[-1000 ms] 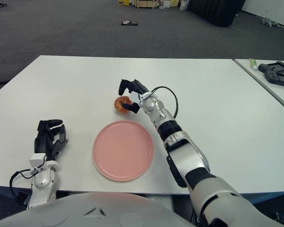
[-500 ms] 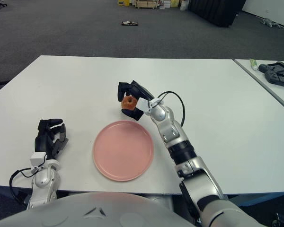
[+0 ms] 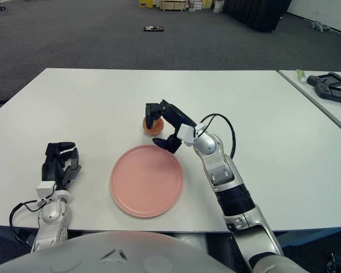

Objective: Put the apple into the plate.

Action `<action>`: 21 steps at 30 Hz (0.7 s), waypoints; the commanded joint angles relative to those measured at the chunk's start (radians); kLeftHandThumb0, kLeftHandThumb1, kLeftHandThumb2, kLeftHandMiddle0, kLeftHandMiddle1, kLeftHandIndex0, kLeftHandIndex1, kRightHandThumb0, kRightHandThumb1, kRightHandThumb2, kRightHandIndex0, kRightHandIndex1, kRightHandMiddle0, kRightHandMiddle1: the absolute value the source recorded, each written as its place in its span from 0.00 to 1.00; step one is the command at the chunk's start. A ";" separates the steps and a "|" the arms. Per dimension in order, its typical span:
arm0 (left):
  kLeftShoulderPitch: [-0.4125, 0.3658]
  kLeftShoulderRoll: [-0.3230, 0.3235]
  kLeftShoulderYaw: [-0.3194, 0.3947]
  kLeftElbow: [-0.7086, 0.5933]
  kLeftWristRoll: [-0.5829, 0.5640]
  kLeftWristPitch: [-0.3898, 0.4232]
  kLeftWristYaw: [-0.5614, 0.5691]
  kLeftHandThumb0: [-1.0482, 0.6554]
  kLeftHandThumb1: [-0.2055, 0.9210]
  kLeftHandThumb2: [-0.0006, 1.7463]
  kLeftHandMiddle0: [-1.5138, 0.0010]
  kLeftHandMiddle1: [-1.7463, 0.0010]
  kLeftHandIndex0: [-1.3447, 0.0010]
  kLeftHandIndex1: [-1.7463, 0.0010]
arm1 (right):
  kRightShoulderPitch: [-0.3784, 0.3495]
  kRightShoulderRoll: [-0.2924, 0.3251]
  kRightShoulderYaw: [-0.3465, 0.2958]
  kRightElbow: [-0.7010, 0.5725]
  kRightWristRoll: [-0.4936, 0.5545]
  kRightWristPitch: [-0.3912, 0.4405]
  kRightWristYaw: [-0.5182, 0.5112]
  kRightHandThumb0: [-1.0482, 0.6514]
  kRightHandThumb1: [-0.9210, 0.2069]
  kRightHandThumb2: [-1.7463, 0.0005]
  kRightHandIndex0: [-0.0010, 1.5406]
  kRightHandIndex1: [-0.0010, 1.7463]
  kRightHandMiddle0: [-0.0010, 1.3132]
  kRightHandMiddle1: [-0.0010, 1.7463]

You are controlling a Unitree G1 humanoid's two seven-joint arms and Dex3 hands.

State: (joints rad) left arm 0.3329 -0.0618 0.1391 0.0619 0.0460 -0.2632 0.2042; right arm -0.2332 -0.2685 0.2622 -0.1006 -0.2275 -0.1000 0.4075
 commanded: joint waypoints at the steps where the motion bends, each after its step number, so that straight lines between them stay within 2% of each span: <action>1: 0.002 0.000 -0.004 0.040 0.001 0.017 -0.006 0.41 0.94 0.35 0.70 0.13 0.83 0.00 | -0.030 -0.007 -0.007 0.039 -0.009 -0.030 -0.018 0.61 0.84 0.04 0.57 1.00 0.51 0.95; 3: 0.002 -0.001 -0.005 0.038 0.001 0.022 -0.004 0.41 0.93 0.36 0.69 0.14 0.82 0.00 | -0.043 -0.004 -0.006 0.062 -0.023 -0.036 -0.032 0.61 0.81 0.06 0.55 1.00 0.50 0.95; 4: 0.003 -0.002 -0.005 0.036 0.001 0.026 -0.004 0.41 0.93 0.37 0.69 0.14 0.82 0.00 | -0.048 -0.003 -0.006 0.070 -0.028 -0.037 -0.036 0.61 0.76 0.10 0.51 1.00 0.48 0.94; 5: 0.003 -0.003 -0.005 0.033 -0.001 0.031 -0.005 0.41 0.93 0.37 0.69 0.14 0.82 0.00 | -0.053 -0.002 -0.007 0.079 -0.034 -0.036 -0.040 0.61 0.68 0.16 0.46 1.00 0.46 0.93; 6: 0.004 -0.003 -0.005 0.032 -0.004 0.035 -0.006 0.41 0.93 0.37 0.70 0.15 0.82 0.00 | -0.057 -0.002 -0.007 0.086 -0.037 -0.036 -0.043 0.61 0.54 0.26 0.37 0.99 0.38 0.95; 7: 0.005 -0.004 -0.005 0.029 -0.006 0.039 -0.007 0.41 0.92 0.37 0.70 0.15 0.82 0.00 | -0.064 -0.001 -0.007 0.101 -0.040 -0.039 -0.047 0.61 0.45 0.33 0.31 0.98 0.32 0.97; 9: 0.006 -0.006 -0.004 0.025 -0.007 0.045 -0.006 0.41 0.92 0.37 0.70 0.15 0.82 0.00 | -0.075 -0.002 -0.006 0.121 -0.049 -0.039 -0.054 0.61 0.28 0.46 0.24 0.99 0.20 0.98; 10: 0.007 -0.007 -0.004 0.023 -0.007 0.047 -0.005 0.41 0.93 0.37 0.71 0.15 0.82 0.00 | -0.079 -0.002 -0.005 0.128 -0.053 -0.038 -0.057 0.57 0.31 0.45 0.19 0.96 0.16 0.95; 11: 0.008 -0.008 -0.003 0.019 -0.004 0.056 0.000 0.41 0.93 0.37 0.71 0.15 0.82 0.00 | -0.089 -0.003 -0.002 0.138 -0.064 -0.027 -0.060 0.49 0.38 0.40 0.12 0.93 0.10 0.91; 12: 0.009 -0.009 -0.003 0.015 -0.002 0.064 0.003 0.41 0.93 0.37 0.71 0.14 0.82 0.00 | -0.096 -0.003 -0.001 0.145 -0.071 -0.019 -0.063 0.44 0.44 0.38 0.08 0.84 0.07 0.83; 13: 0.010 -0.009 -0.002 0.014 -0.001 0.066 0.004 0.41 0.93 0.37 0.71 0.14 0.82 0.00 | -0.107 -0.003 0.001 0.154 -0.081 -0.003 -0.064 0.42 0.47 0.37 0.06 0.80 0.05 0.80; 14: 0.012 -0.009 -0.002 0.013 0.000 0.064 0.004 0.41 0.94 0.36 0.72 0.14 0.82 0.00 | -0.123 -0.002 0.004 0.166 -0.095 0.023 -0.062 0.38 0.49 0.37 0.04 0.69 0.03 0.72; 16: 0.014 -0.009 -0.002 0.012 0.001 0.061 0.004 0.41 0.94 0.35 0.73 0.13 0.83 0.00 | -0.140 -0.001 0.007 0.177 -0.109 0.051 -0.059 0.30 0.47 0.41 0.02 0.51 0.01 0.58; 21: 0.019 -0.006 -0.003 0.014 0.000 0.049 -0.001 0.41 0.95 0.35 0.74 0.12 0.83 0.00 | -0.230 0.016 0.023 0.325 -0.145 0.070 -0.084 0.23 0.45 0.46 0.00 0.29 0.00 0.40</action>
State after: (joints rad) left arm 0.3332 -0.0647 0.1386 0.0502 0.0471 -0.2374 0.2067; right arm -0.4001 -0.2602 0.2757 0.1497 -0.3477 -0.0409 0.3452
